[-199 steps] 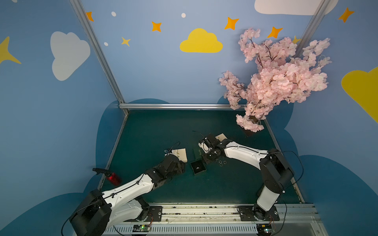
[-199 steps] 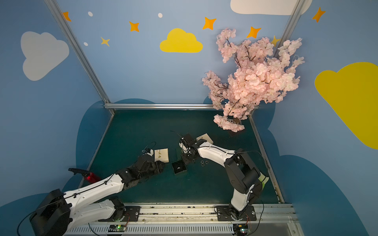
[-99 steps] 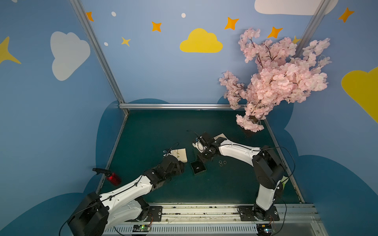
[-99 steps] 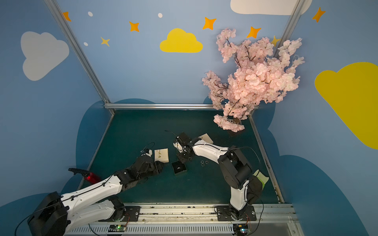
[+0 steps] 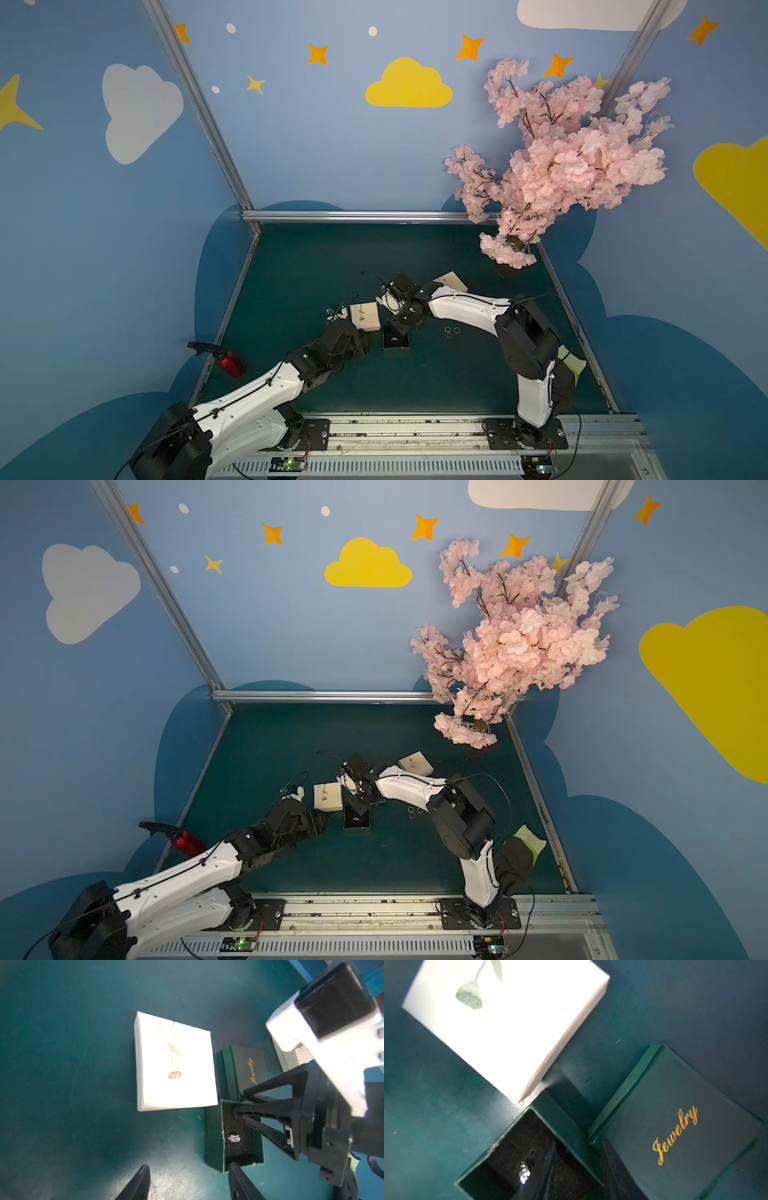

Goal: Take the rings out of the lift-off lid box
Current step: Adjust the jewelry box at the center of the board.

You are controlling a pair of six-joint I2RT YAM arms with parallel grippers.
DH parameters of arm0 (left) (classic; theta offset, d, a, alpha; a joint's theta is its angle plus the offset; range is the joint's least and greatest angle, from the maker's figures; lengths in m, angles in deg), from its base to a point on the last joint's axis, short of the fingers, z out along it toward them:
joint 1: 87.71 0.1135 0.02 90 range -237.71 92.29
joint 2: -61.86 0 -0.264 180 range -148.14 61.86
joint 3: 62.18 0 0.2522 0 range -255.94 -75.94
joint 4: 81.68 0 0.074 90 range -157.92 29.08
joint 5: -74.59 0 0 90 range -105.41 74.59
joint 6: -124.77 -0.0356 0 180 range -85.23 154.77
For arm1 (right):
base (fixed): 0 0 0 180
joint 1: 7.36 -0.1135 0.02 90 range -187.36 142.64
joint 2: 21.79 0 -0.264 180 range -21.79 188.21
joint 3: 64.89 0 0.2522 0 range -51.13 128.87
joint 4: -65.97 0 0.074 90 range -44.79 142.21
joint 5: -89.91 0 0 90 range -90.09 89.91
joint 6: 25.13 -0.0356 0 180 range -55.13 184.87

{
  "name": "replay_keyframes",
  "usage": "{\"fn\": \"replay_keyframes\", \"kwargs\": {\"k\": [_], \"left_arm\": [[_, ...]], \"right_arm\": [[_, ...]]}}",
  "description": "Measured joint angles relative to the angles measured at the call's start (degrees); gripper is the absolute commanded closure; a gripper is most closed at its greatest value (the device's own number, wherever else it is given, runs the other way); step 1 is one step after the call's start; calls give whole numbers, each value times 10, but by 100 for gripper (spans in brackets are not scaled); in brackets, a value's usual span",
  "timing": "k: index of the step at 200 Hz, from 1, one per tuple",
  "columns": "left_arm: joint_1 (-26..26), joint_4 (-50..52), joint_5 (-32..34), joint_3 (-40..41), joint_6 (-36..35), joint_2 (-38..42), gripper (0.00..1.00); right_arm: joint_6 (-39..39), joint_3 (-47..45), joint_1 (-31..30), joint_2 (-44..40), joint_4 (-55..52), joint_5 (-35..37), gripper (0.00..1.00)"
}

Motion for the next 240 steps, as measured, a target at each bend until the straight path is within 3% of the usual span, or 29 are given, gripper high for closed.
{"fn": "replay_keyframes", "kwargs": {"k": [60,177,211,240], "left_arm": [[9,8,11,7,3,12,38],[16,16,8,7,-6,13,38],[18,13,2,6,-10,-2,38],[19,4,-7,-3,-15,-24,38]], "right_arm": [[-23,-15,-2,-9,-1,38,73],[-154,-67,10,-59,-48,101,76],[-185,-94,11,-86,-56,76,75],[-208,-124,10,-135,-56,36,67]]}}
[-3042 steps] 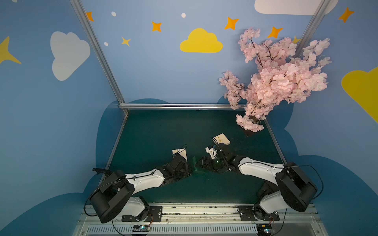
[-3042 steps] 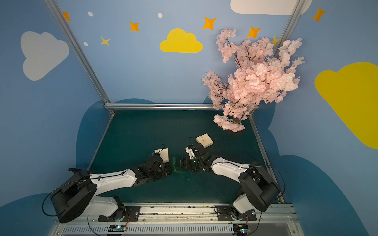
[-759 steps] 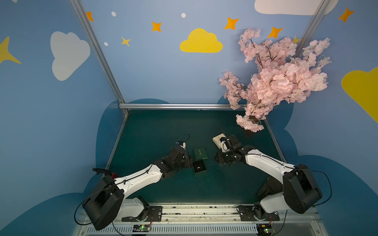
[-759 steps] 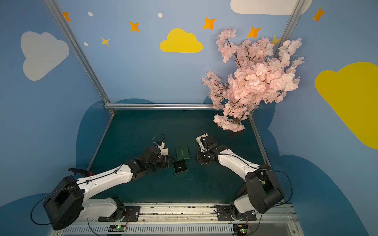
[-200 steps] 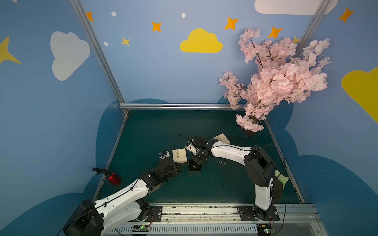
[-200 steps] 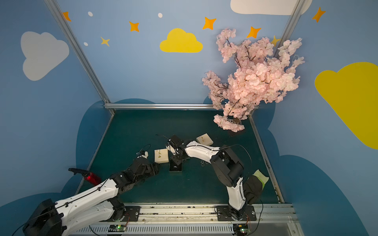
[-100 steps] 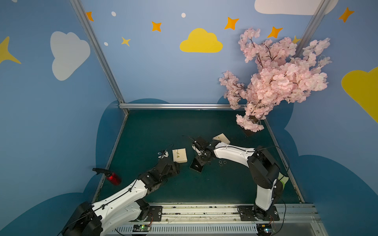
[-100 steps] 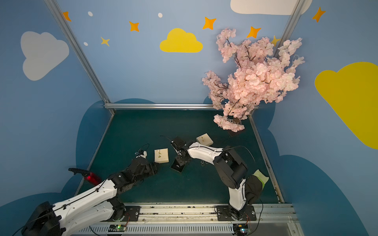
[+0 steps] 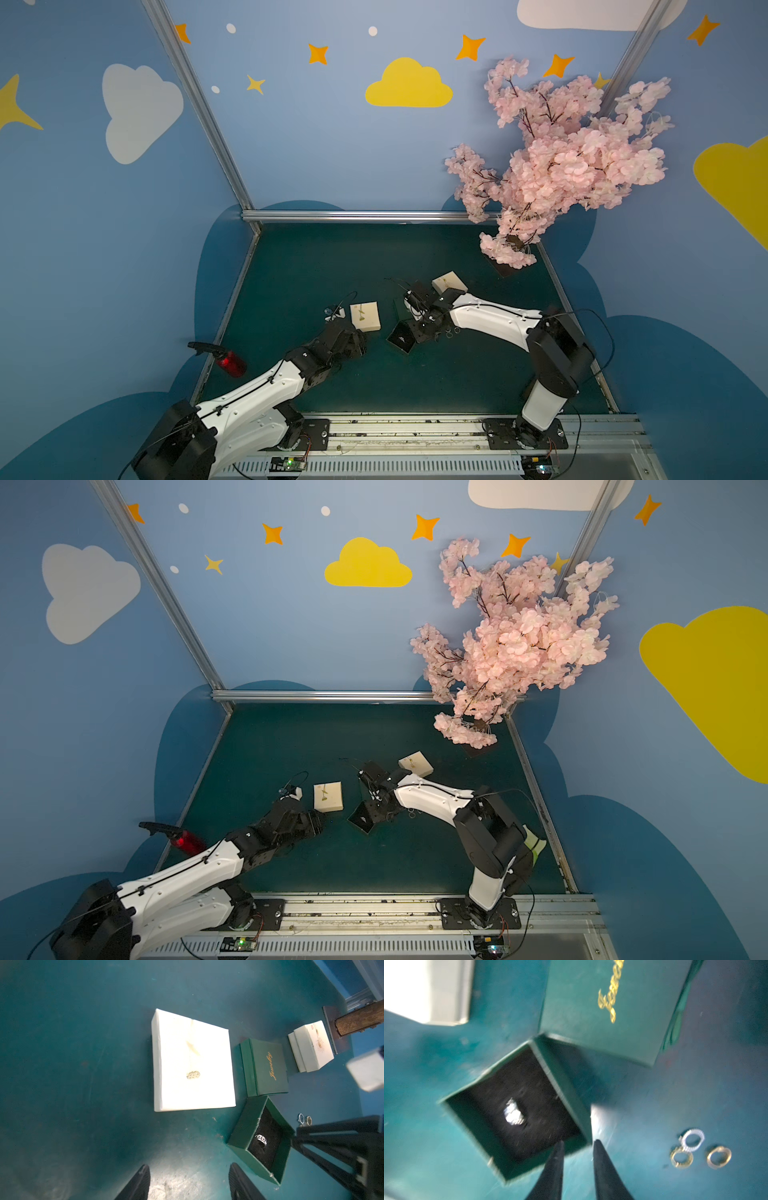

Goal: Take the rings out of the lift-off lid box
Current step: Adjust the jewelry box at the center of the board, then take out the ring from the jewelry box.

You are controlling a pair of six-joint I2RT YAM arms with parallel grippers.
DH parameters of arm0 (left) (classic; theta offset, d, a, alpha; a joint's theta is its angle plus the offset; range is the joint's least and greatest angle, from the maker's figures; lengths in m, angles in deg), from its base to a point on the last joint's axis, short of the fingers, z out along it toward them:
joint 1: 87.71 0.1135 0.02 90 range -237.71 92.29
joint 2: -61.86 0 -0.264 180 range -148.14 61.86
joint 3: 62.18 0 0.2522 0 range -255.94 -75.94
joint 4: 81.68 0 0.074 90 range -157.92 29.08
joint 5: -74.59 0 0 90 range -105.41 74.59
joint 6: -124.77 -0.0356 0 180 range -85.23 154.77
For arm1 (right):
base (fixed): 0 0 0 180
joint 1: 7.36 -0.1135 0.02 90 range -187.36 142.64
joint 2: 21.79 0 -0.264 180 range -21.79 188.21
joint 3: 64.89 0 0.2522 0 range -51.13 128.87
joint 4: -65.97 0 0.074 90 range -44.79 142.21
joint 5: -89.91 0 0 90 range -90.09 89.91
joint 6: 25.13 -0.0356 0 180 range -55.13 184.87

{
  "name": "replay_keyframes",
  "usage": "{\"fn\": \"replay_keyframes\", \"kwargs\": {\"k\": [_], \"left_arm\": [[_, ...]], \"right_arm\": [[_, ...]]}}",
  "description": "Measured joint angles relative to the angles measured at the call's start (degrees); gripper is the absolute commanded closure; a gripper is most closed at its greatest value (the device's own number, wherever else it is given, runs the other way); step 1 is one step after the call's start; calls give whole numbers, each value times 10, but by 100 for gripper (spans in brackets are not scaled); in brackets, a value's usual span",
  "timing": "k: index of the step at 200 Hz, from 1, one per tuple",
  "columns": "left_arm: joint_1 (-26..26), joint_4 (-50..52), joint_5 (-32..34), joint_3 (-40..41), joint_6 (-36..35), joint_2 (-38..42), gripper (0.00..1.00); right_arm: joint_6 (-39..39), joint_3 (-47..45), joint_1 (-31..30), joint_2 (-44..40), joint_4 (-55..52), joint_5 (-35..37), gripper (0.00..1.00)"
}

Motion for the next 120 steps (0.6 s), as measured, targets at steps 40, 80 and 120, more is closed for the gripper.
{"fn": "replay_keyframes", "kwargs": {"k": [40,80,120], "left_arm": [[1,-14,-15,-8,-2,-26,38],[1,-17,-22,-12,-1,-30,38],[1,-17,-31,-12,8,-30,38]], "right_arm": [[-9,-10,-4,-32,23,-35,66],[-9,-10,-10,-11,58,-66,68],[-9,-2,-14,38,70,-83,70]]}}
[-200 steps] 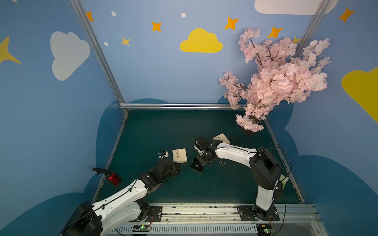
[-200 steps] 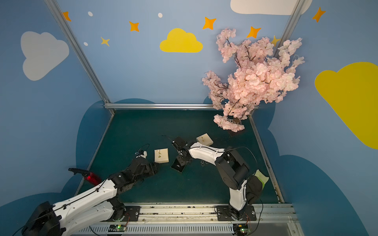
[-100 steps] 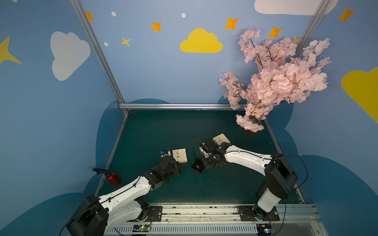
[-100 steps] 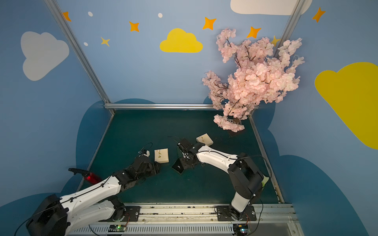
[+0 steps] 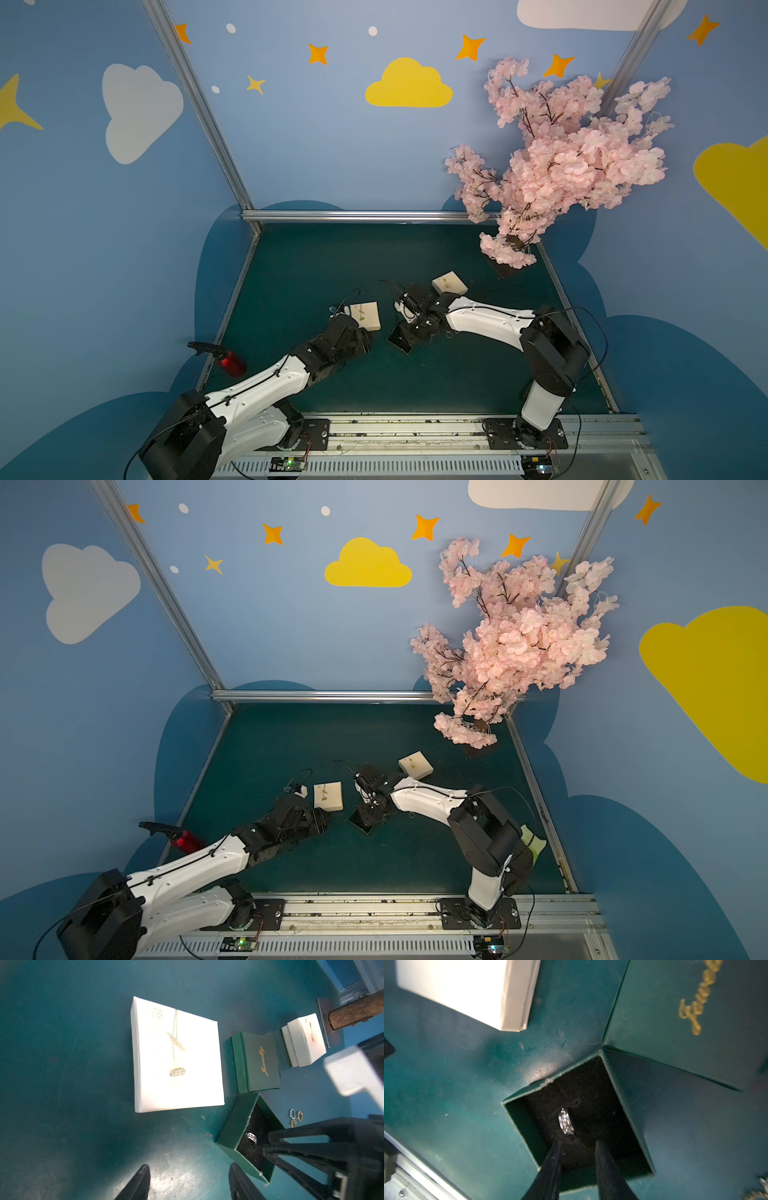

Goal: Take the rings out of the lift-off lid box
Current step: Take out the ring from the jewelry box.

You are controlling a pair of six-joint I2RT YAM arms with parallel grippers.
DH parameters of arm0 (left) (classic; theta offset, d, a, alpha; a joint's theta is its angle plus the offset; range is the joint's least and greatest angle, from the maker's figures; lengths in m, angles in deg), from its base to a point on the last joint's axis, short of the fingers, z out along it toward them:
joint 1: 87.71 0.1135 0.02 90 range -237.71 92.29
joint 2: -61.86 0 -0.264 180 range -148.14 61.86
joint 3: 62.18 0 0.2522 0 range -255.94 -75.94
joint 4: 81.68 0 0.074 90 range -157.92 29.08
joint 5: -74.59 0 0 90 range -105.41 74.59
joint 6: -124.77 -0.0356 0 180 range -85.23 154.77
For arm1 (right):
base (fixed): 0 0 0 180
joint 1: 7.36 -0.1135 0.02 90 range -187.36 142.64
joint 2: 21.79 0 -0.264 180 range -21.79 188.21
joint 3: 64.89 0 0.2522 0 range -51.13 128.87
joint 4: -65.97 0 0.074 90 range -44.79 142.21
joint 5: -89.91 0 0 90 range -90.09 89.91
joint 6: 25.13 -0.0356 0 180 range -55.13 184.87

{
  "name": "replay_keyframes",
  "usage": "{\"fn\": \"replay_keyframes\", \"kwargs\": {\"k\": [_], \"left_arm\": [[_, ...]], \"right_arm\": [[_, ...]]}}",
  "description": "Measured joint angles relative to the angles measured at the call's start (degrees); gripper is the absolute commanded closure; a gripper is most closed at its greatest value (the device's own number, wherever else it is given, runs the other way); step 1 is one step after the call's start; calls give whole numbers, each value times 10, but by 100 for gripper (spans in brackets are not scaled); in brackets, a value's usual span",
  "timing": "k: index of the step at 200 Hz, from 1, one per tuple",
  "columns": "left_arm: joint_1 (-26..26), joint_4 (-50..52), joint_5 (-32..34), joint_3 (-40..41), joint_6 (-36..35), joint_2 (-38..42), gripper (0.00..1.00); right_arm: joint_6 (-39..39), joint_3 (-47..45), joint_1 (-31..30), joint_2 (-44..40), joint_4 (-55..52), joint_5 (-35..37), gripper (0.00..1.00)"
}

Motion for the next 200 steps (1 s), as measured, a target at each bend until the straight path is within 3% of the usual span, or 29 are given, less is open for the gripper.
{"fn": "replay_keyframes", "kwargs": {"k": [111,200], "left_arm": [[0,0,-1,0,7,9,37],[0,-2,-5,0,11,4,37]], "right_arm": [[1,47,-29,45,-7,48,73],[-1,47,-44,47,-12,78,89]]}}
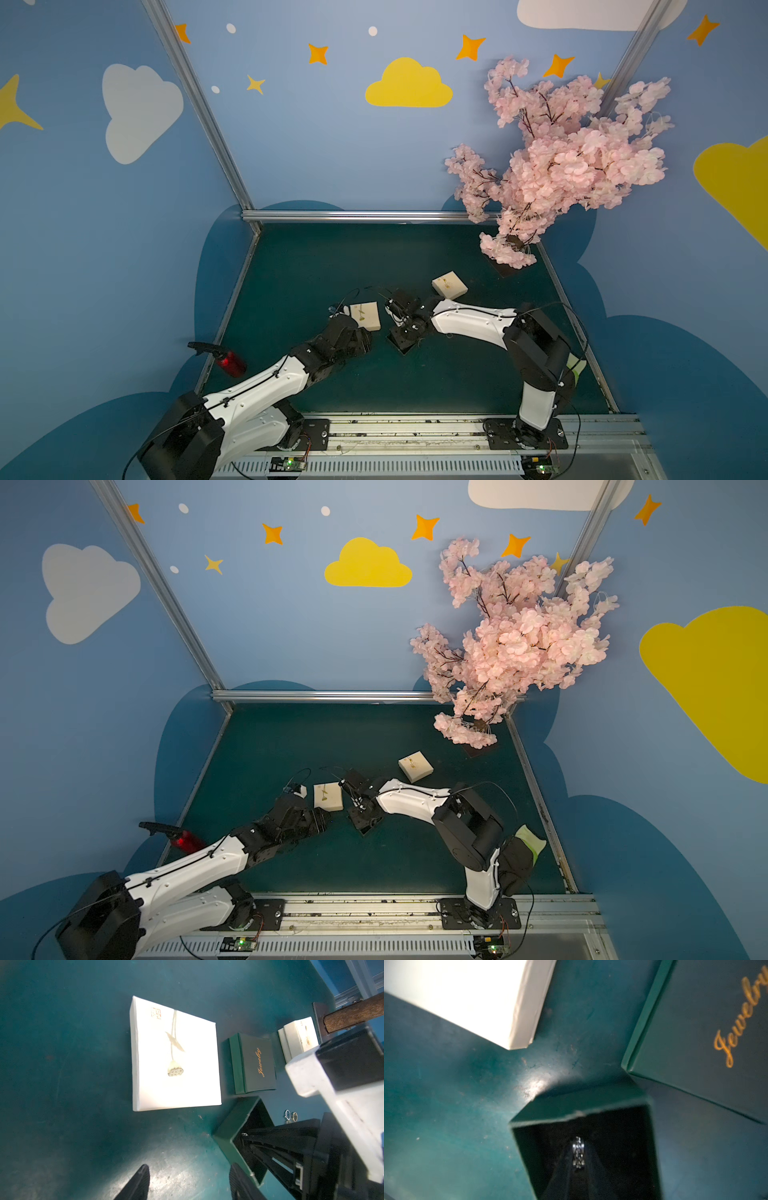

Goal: Take the rings out of the lift-off lid box
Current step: Take out the ring from the jewelry box.

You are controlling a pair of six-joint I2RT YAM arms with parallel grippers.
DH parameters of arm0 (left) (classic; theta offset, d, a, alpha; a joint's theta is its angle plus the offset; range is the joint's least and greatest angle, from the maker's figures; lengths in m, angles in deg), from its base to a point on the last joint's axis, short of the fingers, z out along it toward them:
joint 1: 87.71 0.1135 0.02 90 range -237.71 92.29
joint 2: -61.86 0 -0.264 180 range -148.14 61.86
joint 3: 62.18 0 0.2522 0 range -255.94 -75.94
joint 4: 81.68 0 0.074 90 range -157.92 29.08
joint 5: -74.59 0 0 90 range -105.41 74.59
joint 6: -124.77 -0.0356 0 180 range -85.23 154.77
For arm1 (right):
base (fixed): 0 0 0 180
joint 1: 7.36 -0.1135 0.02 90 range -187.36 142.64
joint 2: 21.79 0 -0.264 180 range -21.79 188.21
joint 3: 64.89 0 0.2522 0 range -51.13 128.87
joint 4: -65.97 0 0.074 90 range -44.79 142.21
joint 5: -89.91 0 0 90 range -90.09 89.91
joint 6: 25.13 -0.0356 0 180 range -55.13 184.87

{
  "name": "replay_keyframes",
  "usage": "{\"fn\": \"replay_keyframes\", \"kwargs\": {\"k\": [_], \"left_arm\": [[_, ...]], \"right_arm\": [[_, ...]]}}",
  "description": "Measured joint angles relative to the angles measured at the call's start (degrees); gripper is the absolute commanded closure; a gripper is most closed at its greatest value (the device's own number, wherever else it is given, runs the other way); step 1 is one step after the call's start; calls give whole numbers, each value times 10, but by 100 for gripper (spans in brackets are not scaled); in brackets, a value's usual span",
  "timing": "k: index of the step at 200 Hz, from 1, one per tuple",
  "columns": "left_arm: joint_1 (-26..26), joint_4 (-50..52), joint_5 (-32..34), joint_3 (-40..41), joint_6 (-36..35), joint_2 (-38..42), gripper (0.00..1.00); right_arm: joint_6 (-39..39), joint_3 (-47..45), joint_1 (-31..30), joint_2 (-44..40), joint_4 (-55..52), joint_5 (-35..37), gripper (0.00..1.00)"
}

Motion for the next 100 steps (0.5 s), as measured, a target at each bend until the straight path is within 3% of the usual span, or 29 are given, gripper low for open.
{"fn": "replay_keyframes", "kwargs": {"k": [100], "left_arm": [[0,-55,-33,-4,6,-69,29]], "right_arm": [[-48,-14,15,-27,12,-5,95]]}}
